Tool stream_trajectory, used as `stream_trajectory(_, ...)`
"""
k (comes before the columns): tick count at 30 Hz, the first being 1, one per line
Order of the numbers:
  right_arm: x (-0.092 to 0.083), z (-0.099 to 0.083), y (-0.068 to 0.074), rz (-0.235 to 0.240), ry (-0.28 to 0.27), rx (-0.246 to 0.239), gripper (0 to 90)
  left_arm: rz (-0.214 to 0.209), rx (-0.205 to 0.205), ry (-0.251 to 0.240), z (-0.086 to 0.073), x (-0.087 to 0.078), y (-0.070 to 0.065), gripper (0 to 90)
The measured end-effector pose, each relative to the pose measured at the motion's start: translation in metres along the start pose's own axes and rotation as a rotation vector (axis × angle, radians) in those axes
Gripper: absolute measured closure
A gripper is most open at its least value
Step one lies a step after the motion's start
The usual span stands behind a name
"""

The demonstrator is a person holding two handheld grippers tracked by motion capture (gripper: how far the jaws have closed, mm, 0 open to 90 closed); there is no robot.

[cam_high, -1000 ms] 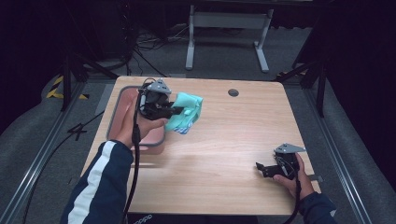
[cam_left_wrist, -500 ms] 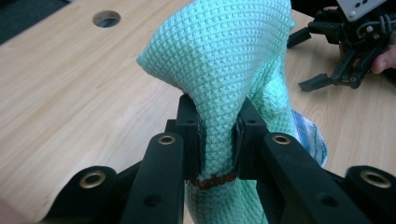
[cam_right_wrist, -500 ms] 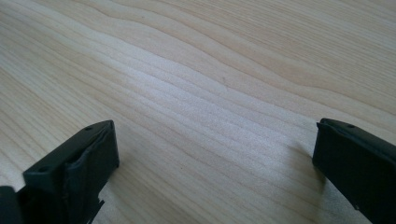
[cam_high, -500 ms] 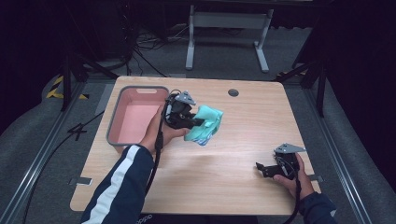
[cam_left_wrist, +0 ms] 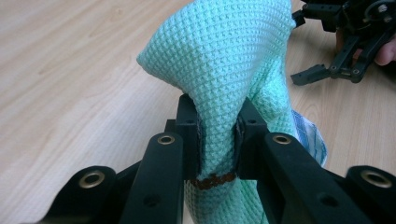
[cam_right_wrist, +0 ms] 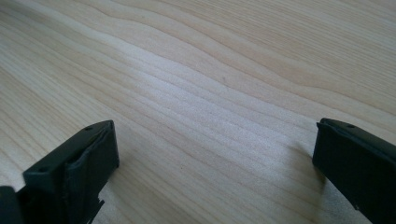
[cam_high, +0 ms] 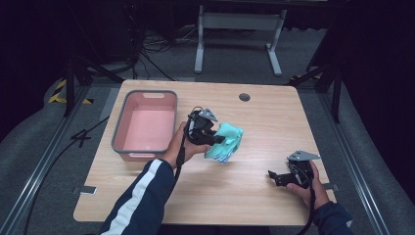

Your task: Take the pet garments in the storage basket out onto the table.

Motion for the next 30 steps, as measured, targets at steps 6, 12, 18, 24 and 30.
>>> stream_trajectory(6, 0.0, 0.0, 0.0, 0.0, 0.0, 0.0, 0.6, 0.008, -0.043, 0.033, -0.011, 0.019, 0.005, 75.9)
stream_trajectory(12, 0.0, 0.0, 0.0, 0.001, 0.0, 0.0, 0.6, 0.003, -0.085, 0.035, -0.019, 0.031, 0.01, 74.5)
stream_trajectory(18, 0.0, 0.0, 0.0, 0.001, 0.0, 0.0, 0.5, 0.08, -0.093, 0.076, -0.029, 0.042, 0.017, 67.1)
stream_trajectory(24, 0.0, 0.0, 0.0, 0.001, 0.0, 0.0, 0.6, 0.125, -0.108, 0.085, -0.033, 0.046, 0.021, 41.2)
stream_trajectory(30, 0.0, 0.0, 0.0, 0.001, 0.0, -0.001, 0.5, 0.145, -0.074, 0.046, -0.024, 0.034, 0.016, 30.3)
Point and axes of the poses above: each handheld gripper's, and its own axes: x roughly forward along the jaws, z roughly out of its top, y roughly to its left, the point moved 5 cm from there along x, roughly forward along the jaws, and after that the axes turned 3 degrees about -y, right-handed, at the moved point
